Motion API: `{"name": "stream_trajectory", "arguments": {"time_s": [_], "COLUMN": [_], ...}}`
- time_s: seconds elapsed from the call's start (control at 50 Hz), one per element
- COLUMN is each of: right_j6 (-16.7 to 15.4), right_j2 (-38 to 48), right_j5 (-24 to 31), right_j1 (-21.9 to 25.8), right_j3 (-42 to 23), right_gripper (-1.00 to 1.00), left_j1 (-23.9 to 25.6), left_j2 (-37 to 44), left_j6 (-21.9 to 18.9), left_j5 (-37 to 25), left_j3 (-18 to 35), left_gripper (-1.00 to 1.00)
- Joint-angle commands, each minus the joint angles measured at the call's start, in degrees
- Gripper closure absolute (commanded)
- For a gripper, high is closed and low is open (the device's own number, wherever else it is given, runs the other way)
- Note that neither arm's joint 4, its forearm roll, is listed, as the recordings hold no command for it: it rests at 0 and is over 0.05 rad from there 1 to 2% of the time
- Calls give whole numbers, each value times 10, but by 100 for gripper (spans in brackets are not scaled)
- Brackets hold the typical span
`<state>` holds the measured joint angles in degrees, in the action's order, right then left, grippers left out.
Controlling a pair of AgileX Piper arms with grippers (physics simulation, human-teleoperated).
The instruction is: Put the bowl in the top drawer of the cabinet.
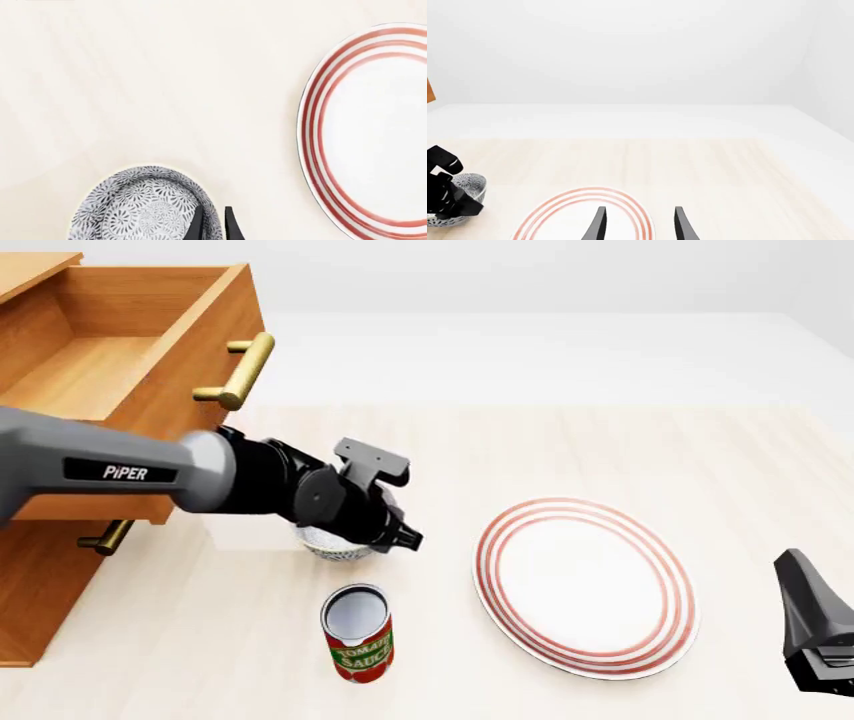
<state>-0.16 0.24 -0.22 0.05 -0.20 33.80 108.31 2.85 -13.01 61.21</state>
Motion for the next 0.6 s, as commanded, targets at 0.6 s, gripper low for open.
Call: {"name": "stream_trajectory", "arguments": {"time_s": [0.6], "right_j6": [0], "right_j2": [0], "right_j5": [0], "right_j1": [0], "right_j3": [0], "right_gripper": [-100], "left_j1": [-11], "left_j2": [-114], "left_j6": [-66], "left_j5": [-104], "left_j3": [50], "left_gripper": [100]}}
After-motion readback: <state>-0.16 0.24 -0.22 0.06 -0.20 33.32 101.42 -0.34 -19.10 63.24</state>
